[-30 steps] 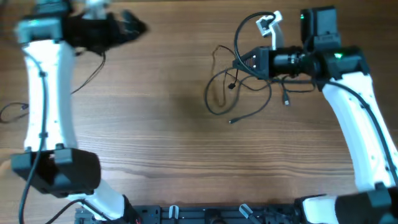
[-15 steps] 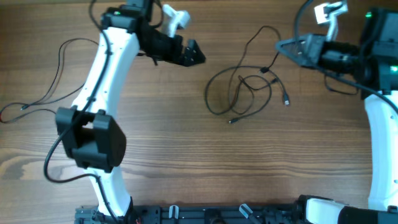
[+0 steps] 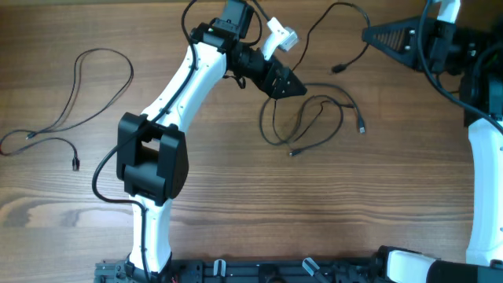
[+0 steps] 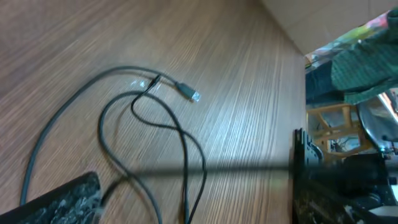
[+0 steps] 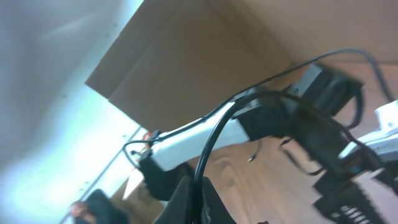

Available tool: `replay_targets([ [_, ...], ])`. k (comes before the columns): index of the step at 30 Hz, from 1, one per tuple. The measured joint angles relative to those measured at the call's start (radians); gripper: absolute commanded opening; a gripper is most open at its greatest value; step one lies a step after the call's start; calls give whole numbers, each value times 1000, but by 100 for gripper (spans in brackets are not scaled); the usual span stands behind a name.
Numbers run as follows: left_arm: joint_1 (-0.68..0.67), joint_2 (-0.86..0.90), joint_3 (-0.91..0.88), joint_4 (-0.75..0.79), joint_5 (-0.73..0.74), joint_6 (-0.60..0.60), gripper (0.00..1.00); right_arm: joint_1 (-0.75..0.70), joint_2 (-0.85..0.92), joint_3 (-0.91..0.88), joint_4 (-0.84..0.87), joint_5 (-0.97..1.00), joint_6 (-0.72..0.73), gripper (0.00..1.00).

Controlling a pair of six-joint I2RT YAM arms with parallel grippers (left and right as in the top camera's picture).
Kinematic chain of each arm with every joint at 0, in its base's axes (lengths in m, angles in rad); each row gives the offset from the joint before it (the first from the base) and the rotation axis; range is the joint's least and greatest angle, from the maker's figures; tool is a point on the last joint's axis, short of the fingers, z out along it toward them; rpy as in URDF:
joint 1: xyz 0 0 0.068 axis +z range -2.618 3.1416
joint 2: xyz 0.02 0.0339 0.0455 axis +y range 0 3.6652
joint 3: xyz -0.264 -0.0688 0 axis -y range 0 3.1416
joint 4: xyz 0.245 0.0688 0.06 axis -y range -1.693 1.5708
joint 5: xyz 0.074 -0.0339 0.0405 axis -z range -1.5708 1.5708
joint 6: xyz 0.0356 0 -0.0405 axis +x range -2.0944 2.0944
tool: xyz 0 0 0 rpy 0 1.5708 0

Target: Untangle cables

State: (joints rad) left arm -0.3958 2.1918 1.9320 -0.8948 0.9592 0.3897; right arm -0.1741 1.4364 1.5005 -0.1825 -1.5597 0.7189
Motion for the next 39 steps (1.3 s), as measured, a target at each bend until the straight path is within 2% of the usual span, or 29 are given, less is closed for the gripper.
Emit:
replay_targets([
  [4, -2, 0, 0, 41, 19, 2, 100, 0, -1, 0, 1, 0, 49, 4],
  [5, -3, 0, 0, 61, 20, -3, 95, 0, -1, 0, 2, 0, 53, 4],
  [6, -3, 0, -1, 85, 20, -10, 84, 0, -1, 0, 2, 0, 57, 4],
  [8, -3, 0, -1, 149, 21, -47, 11, 0, -1, 0, 2, 0, 66, 4],
  [9, -3, 0, -1, 176, 22, -73, 4, 0, -1, 0, 2, 0, 67, 4],
  [12, -2, 0, -1, 199, 14, -138, 4, 0, -1, 0, 4, 0, 67, 4],
  [19, 60, -2, -2, 56, -212, -296, 4, 0, 0, 0, 3, 16, 71, 4],
  [20, 85, -5, -2, 48, -229, -314, 8, 0, 0, 0, 3, 17, 75, 4],
  [22, 131, -23, -3, 44, -238, -342, 59, 0, 3, 0, 3, 21, 94, 4],
  [23, 159, -51, -3, 37, -237, -347, 68, 0, 5, 0, 4, 23, 100, 5],
  [26, 173, -107, -3, 11, -150, -304, 77, 0, 6, 0, 6, 27, 120, 4],
  [27, 164, -123, -3, -9, -65, -275, 79, 0, 6, 0, 12, 28, 131, 4],
  [29, 150, -124, -3, -23, -11, -235, 80, 0, 7, -1, 73, 32, 166, 4],
  [31, 124, -121, -3, -14, 29, -206, 79, 0, 7, -3, 199, 34, 241, 4],
  [34, 86, -121, -3, 27, 58, -185, 79, 0, 12, -6, 489, 34, 407, 4],
  [39, 14, -121, -3, 140, 75, -172, 76, -2, 13, -1, 981, 34, 793, 4],
])
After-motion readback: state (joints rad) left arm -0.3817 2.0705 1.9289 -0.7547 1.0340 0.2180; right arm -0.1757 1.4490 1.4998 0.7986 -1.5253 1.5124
